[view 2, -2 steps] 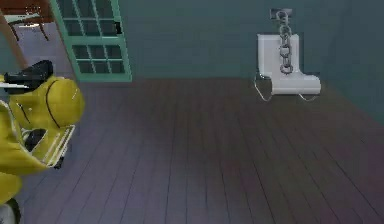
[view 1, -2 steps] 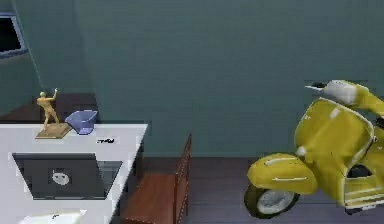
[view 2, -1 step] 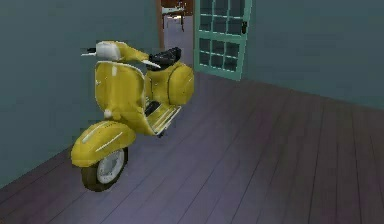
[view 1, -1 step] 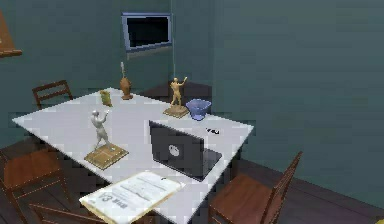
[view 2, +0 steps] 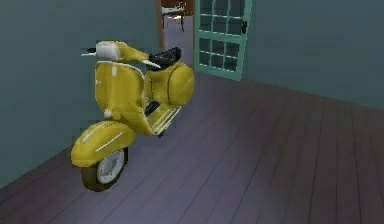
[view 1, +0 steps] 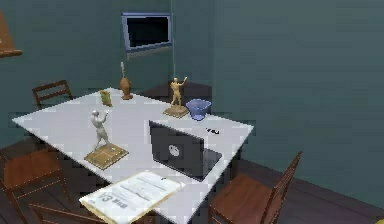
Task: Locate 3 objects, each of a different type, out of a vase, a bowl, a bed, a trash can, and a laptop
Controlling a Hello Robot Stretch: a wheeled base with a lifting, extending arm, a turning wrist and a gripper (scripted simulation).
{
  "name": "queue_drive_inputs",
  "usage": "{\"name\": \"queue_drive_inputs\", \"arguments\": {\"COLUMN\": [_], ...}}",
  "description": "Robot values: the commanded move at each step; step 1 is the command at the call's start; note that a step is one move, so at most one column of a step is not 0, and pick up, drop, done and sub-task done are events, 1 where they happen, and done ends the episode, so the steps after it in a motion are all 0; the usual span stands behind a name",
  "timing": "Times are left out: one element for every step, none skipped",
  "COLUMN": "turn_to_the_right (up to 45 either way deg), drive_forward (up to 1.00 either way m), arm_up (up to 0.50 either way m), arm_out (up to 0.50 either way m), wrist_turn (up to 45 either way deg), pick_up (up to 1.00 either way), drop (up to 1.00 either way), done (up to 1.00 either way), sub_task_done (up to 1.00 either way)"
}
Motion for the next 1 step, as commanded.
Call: {"name": "queue_drive_inputs", "arguments": {"turn_to_the_right": [-45.0], "drive_forward": [0.00], "arm_up": [0.00], "arm_out": [0.00], "wrist_turn": [0.0], "pick_up": [0.00], "drop": [0.00], "done": [0.00], "sub_task_done": [0.00]}}
